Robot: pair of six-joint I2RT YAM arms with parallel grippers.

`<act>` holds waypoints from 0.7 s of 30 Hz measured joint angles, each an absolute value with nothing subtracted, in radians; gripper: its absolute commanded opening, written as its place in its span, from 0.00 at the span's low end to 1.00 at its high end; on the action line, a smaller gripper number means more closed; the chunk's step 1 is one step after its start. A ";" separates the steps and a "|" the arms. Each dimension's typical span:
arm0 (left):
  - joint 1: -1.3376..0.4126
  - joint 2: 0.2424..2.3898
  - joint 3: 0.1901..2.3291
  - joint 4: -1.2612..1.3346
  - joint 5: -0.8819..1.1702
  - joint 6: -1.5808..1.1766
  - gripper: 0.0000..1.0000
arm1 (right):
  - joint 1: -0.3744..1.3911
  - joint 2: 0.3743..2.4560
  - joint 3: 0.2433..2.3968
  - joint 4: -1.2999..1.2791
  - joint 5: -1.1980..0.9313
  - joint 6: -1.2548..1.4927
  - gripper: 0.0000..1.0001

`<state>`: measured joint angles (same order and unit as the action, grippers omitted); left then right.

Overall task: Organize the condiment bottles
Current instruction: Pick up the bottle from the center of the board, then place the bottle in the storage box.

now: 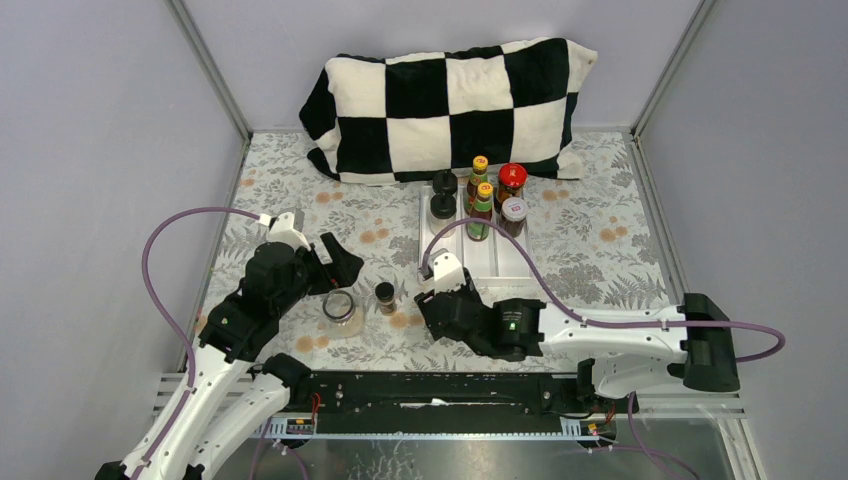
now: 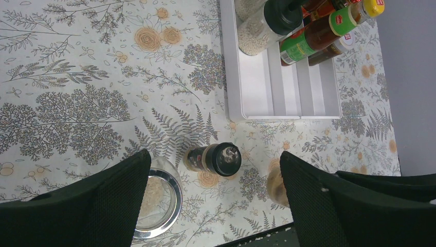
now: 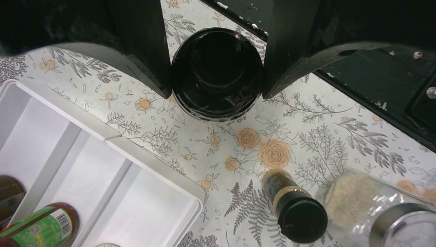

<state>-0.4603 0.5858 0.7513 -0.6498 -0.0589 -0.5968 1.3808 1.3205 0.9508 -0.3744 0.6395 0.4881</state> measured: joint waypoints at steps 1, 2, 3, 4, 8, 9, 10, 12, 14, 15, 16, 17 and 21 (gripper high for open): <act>-0.460 0.586 0.751 -0.650 -0.059 -0.597 0.99 | 1.381 1.303 0.950 -0.378 0.643 0.489 0.52; -0.460 0.586 0.751 -0.650 -0.059 -0.597 0.99 | 1.381 1.290 0.950 -0.380 0.646 0.489 0.53; -0.460 0.586 0.751 -0.650 -0.059 -0.597 0.99 | 1.381 1.280 0.950 -0.384 0.649 0.490 0.53; -0.460 0.586 0.751 -0.650 -0.059 -0.597 0.99 | 1.381 1.267 0.950 -0.390 0.657 0.489 0.53; -0.460 0.591 0.751 -0.648 -0.059 -0.597 0.99 | 1.380 1.240 0.950 -0.425 0.684 0.487 0.53; -0.460 0.595 0.751 -0.647 -0.059 -0.597 0.99 | 1.379 1.234 0.950 -0.434 0.691 0.484 0.53; -0.460 0.599 0.751 -0.647 -0.059 -0.597 0.99 | 1.375 1.222 0.950 -0.443 0.695 0.481 0.53; -0.460 0.604 0.751 -0.646 -0.059 -0.597 0.99 | 1.360 1.196 0.950 -0.447 0.697 0.471 0.53; -0.460 0.606 0.751 -0.646 -0.059 -0.597 0.99 | 1.327 1.152 0.948 -0.448 0.693 0.459 0.53; -0.460 0.606 0.751 -0.646 -0.059 -0.597 0.99 | 1.303 1.124 0.944 -0.447 0.690 0.452 0.54; -0.460 0.606 0.751 -0.645 -0.059 -0.597 0.99 | 1.279 1.099 0.941 -0.447 0.688 0.445 0.53; -0.460 0.606 0.751 -0.644 -0.059 -0.597 0.99 | 1.251 1.073 0.936 -0.447 0.686 0.437 0.53; -0.460 0.614 0.751 -0.643 -0.059 -0.598 0.99 | 1.155 1.003 0.927 -0.447 0.668 0.395 0.54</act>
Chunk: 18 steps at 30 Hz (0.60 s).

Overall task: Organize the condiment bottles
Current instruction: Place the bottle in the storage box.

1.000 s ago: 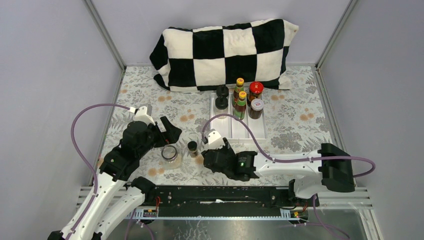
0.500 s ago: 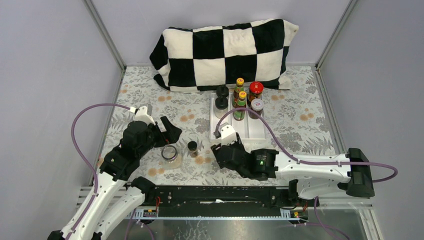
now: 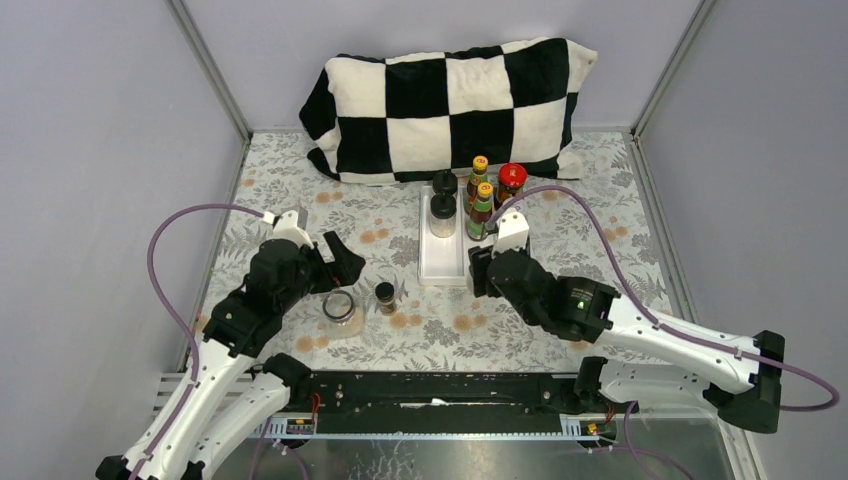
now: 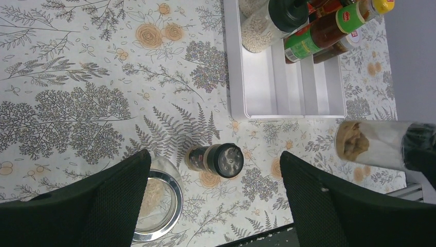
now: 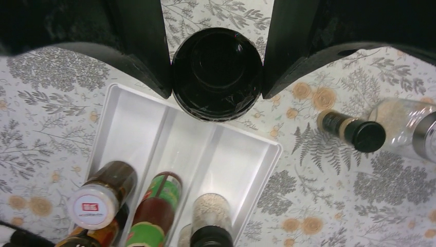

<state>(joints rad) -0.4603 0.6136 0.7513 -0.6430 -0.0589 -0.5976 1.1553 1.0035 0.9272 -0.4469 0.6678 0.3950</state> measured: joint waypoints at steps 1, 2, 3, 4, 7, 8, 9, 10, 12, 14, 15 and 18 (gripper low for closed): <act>-0.460 0.616 0.751 -0.643 -0.059 -0.598 0.99 | 1.136 0.998 0.927 -0.447 0.660 0.385 0.54; -0.460 0.619 0.751 -0.643 -0.059 -0.598 0.99 | 1.121 0.996 0.927 -0.447 0.654 0.376 0.54; -0.460 0.621 0.751 -0.643 -0.059 -0.598 0.99 | 1.097 0.996 0.927 -0.447 0.642 0.361 0.54; -0.460 0.624 0.751 -0.642 -0.059 -0.598 0.99 | 1.079 0.997 0.927 -0.447 0.631 0.352 0.54; -0.460 0.633 0.751 -0.638 -0.058 -0.598 0.99 | 1.004 0.997 0.927 -0.443 0.585 0.320 0.54; -0.460 0.636 0.751 -0.636 -0.056 -0.598 0.99 | 0.980 0.998 0.927 -0.442 0.572 0.311 0.54; -0.460 0.639 0.751 -0.635 -0.054 -0.598 0.99 | 0.952 0.998 0.927 -0.439 0.554 0.302 0.54; -0.460 0.640 0.751 -0.635 -0.052 -0.598 0.99 | 0.930 1.000 0.927 -0.435 0.542 0.294 0.54; -0.460 0.643 0.751 -0.635 -0.050 -0.598 0.99 | 0.888 1.006 0.928 -0.427 0.511 0.279 0.54; -0.460 0.643 0.751 -0.635 -0.049 -0.598 0.99 | 0.848 1.022 0.928 -0.416 0.483 0.262 0.53; -0.460 0.645 0.751 -0.634 -0.048 -0.598 0.99 | 0.827 1.034 0.929 -0.408 0.465 0.254 0.53; -0.460 0.648 0.751 -0.627 -0.046 -0.598 0.99 | 0.755 1.075 0.934 -0.389 0.407 0.233 0.53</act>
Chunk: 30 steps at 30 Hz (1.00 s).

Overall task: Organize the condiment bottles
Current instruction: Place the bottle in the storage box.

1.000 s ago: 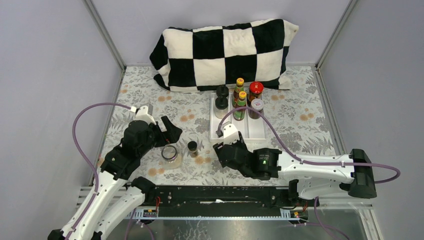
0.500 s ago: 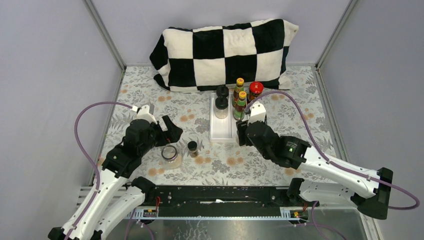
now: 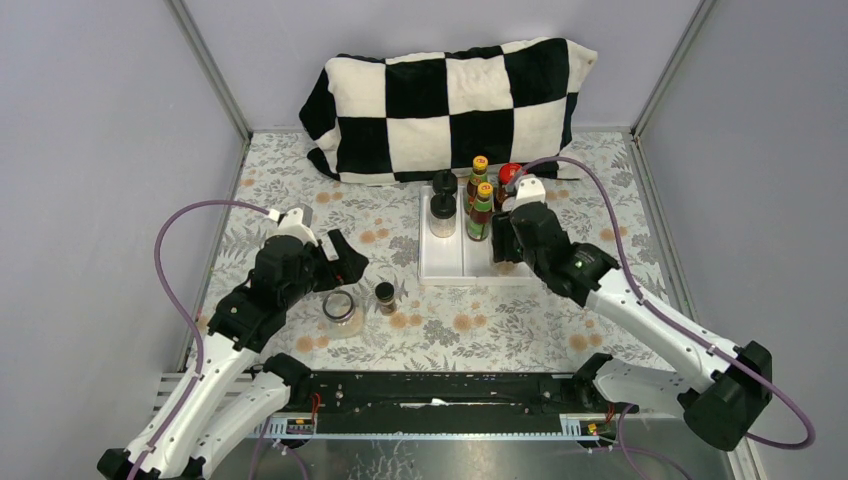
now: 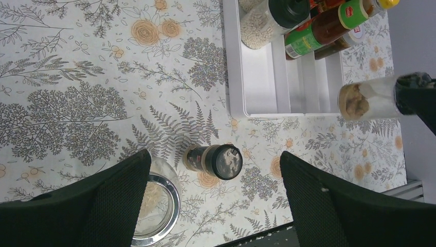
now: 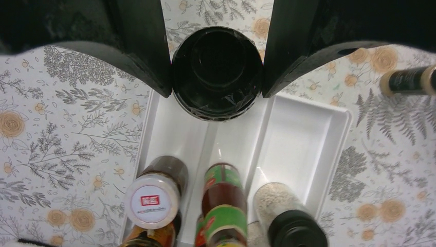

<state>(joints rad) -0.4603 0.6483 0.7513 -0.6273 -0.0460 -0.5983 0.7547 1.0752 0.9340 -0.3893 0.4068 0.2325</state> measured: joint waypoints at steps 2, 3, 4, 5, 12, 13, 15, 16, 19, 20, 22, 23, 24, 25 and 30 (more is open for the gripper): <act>-0.460 0.650 0.751 -0.624 -0.042 -0.598 0.99 | 0.692 1.099 0.935 -0.372 0.367 0.221 0.52; -0.460 0.652 0.751 -0.623 -0.041 -0.598 0.99 | 0.662 1.108 0.936 -0.365 0.347 0.215 0.53; -0.460 0.652 0.751 -0.622 -0.040 -0.598 0.99 | 0.630 1.118 0.937 -0.356 0.326 0.209 0.52; -0.460 0.651 0.751 -0.622 -0.040 -0.598 0.99 | 0.598 1.128 0.940 -0.349 0.306 0.204 0.52; -0.460 0.651 0.751 -0.620 -0.038 -0.598 0.99 | 0.433 1.197 0.969 -0.289 0.188 0.179 0.52; -0.460 0.651 0.751 -0.620 -0.036 -0.598 0.99 | 0.424 1.205 0.970 -0.279 0.179 0.178 0.52; -0.460 0.652 0.751 -0.619 -0.033 -0.598 0.99 | 0.411 1.222 0.970 -0.264 0.154 0.178 0.52; -0.460 0.652 0.751 -0.619 -0.033 -0.598 0.99 | 0.408 1.231 0.970 -0.257 0.145 0.178 0.52; -0.460 0.652 0.751 -0.619 -0.032 -0.599 0.99 | 0.405 1.256 0.970 -0.240 0.125 0.179 0.52; -0.460 0.652 0.751 -0.619 -0.032 -0.600 0.99 | 0.405 1.264 0.970 -0.234 0.122 0.178 0.51; -0.460 0.652 0.751 -0.619 -0.032 -0.602 0.99 | 0.405 1.280 0.970 -0.227 0.122 0.177 0.51; -0.460 0.651 0.751 -0.618 -0.032 -0.604 0.99 | 0.405 1.287 0.970 -0.226 0.123 0.176 0.51; -0.460 0.652 0.751 -0.618 -0.031 -0.605 0.99 | 0.405 1.293 0.970 -0.225 0.123 0.175 0.51; -0.460 0.651 0.751 -0.617 -0.031 -0.607 0.99 | 0.405 1.299 0.969 -0.225 0.125 0.175 0.51; -0.460 0.651 0.751 -0.612 -0.028 -0.613 0.99 | 0.405 1.316 0.969 -0.220 0.143 0.168 0.51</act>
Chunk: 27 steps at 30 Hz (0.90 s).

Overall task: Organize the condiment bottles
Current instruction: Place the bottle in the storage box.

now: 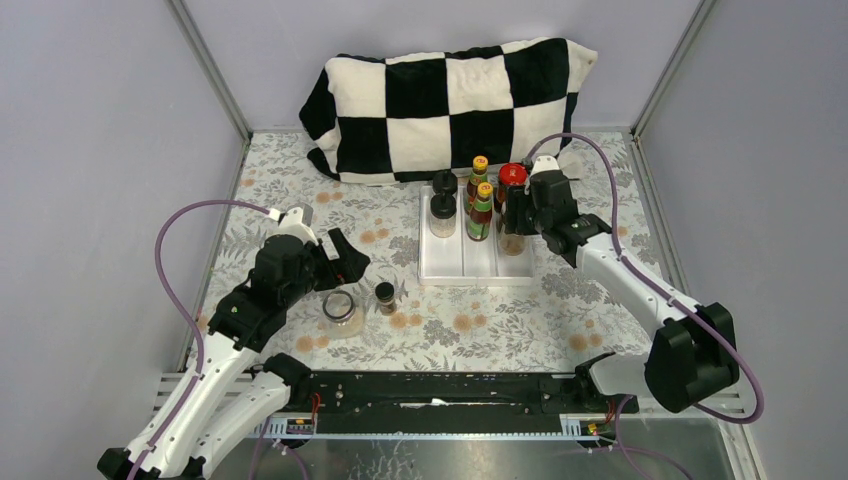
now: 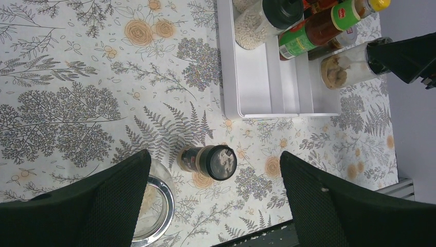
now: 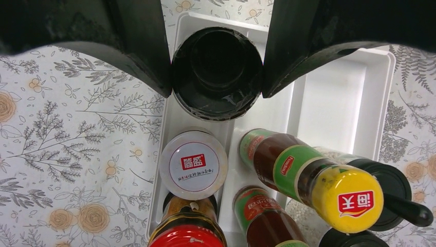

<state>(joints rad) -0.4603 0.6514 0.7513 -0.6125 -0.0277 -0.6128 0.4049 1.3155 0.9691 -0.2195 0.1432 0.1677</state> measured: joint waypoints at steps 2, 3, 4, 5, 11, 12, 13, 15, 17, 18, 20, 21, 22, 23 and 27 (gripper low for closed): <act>-0.460 0.651 0.751 -0.612 -0.026 -0.614 0.99 | 0.405 1.319 0.969 -0.217 0.152 0.163 0.51; -0.460 0.651 0.751 -0.612 -0.025 -0.614 0.99 | 0.405 1.322 0.969 -0.215 0.158 0.160 0.51; -0.460 0.651 0.751 -0.612 -0.025 -0.614 0.99 | 0.405 1.324 0.969 -0.213 0.164 0.160 0.51; -0.460 0.651 0.751 -0.612 -0.025 -0.615 0.99 | 0.405 1.328 0.969 -0.211 0.168 0.159 0.51; -0.460 0.651 0.751 -0.612 -0.024 -0.615 0.99 | 0.405 1.348 0.947 -0.177 0.183 0.153 0.51; -0.460 0.651 0.751 -0.612 -0.024 -0.615 0.99 | 0.405 1.350 0.941 -0.170 0.184 0.153 0.51; -0.460 0.651 0.751 -0.612 -0.023 -0.615 0.99 | 0.405 1.352 0.935 -0.164 0.186 0.153 0.51; -0.460 0.651 0.751 -0.612 -0.023 -0.616 0.99 | 0.405 1.359 0.924 -0.151 0.191 0.153 0.51; -0.460 0.651 0.751 -0.612 -0.022 -0.615 0.99 | 0.405 1.367 0.915 -0.139 0.194 0.153 0.51; -0.460 0.651 0.751 -0.612 -0.022 -0.615 0.99 | 0.405 1.372 0.911 -0.133 0.193 0.153 0.51; -0.460 0.652 0.751 -0.612 -0.022 -0.615 0.99 | 0.405 1.382 0.902 -0.119 0.193 0.153 0.51; -0.460 0.652 0.751 -0.612 -0.022 -0.615 0.99 | 0.405 1.388 0.898 -0.114 0.193 0.153 0.51; -0.460 0.653 0.751 -0.612 -0.022 -0.615 0.99 | 0.405 1.392 0.896 -0.112 0.193 0.153 0.51; -0.460 0.654 0.751 -0.611 -0.022 -0.615 0.99 | 0.405 1.397 0.894 -0.109 0.193 0.153 0.51; -0.460 0.660 0.751 -0.609 -0.021 -0.615 0.99 | 0.405 1.417 0.893 -0.093 0.192 0.153 0.51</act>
